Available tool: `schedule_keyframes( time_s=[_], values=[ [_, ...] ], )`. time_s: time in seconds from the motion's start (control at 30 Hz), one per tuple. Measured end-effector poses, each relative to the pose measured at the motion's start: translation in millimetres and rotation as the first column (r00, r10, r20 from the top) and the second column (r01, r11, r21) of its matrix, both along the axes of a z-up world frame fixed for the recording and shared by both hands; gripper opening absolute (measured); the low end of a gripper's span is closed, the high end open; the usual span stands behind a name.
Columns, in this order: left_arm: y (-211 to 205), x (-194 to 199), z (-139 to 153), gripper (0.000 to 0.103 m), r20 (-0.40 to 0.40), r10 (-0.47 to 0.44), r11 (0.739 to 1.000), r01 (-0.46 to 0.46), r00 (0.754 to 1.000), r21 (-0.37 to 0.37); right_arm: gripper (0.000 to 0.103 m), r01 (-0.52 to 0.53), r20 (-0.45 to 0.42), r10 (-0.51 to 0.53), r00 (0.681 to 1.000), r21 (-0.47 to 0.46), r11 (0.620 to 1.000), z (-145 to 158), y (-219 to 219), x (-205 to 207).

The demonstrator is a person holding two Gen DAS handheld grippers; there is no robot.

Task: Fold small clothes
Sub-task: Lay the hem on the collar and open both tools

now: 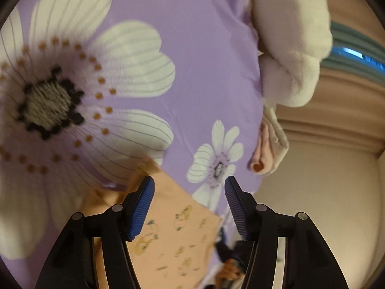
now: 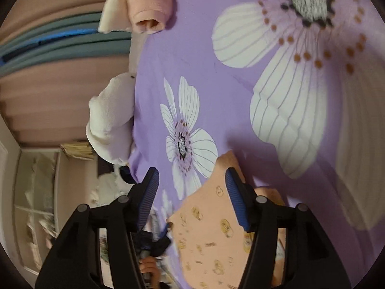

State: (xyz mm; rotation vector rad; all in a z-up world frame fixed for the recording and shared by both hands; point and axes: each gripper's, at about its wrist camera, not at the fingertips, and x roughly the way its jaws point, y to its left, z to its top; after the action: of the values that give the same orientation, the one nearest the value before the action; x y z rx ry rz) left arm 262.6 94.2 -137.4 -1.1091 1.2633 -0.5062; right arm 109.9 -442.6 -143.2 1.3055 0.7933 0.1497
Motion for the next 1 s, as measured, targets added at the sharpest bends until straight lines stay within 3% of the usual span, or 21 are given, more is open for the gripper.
schedule_keyframes(
  time_s=[0.1,0.17,0.2,0.27,0.47,0.53,0.67,0.8,0.9,1.0],
  values=[
    [-3,-13,20,0.059,0.101,-0.074,0.986,0.058,0.992,0.154,0.058,-0.074,0.049,0.083,0.995,-0.159,0.985,25,10,-15],
    [-10,-29,34,0.059,0.173,-0.153,0.961,0.105,0.973,0.257,0.056,-0.115,0.079,0.144,0.986,-0.288,0.951,43,21,-28],
    [-15,-42,42,0.059,0.204,-0.208,0.939,0.137,0.957,0.317,0.05,-0.129,0.081,0.166,0.983,-0.336,0.933,48,27,-33],
    [-24,-62,47,0.059,0.243,-0.273,0.909,0.166,0.931,0.383,0.037,-0.163,0.081,0.221,0.972,-0.447,0.88,60,41,-49],
    [-40,-128,44,0.058,0.293,-0.436,0.789,0.204,0.851,0.58,0.022,-0.269,-0.011,0.353,0.936,-0.671,0.691,59,90,-84],
    [-51,-141,41,0.049,0.302,-0.469,0.774,0.221,0.83,0.594,0.019,-0.307,-0.05,0.392,0.919,-0.714,0.629,53,106,-92],
    [-62,-164,26,0.045,0.285,-0.524,0.733,0.255,0.803,0.631,0.017,-0.364,-0.128,0.447,0.885,-0.789,0.495,37,134,-106],
    [-60,-185,7,0.045,0.245,-0.556,0.689,0.276,0.794,0.67,0.015,-0.412,-0.21,0.445,0.871,-0.804,0.428,15,144,-114],
    [-53,-197,0,0.045,0.246,-0.55,0.702,0.283,0.798,0.653,0.011,-0.453,-0.279,0.419,0.864,-0.795,0.404,-6,142,-123],
    [-44,-202,4,0.045,0.249,-0.522,0.732,0.279,0.816,0.621,0.011,-0.438,-0.266,0.412,0.872,-0.799,0.411,-11,140,-133]
  ],
)
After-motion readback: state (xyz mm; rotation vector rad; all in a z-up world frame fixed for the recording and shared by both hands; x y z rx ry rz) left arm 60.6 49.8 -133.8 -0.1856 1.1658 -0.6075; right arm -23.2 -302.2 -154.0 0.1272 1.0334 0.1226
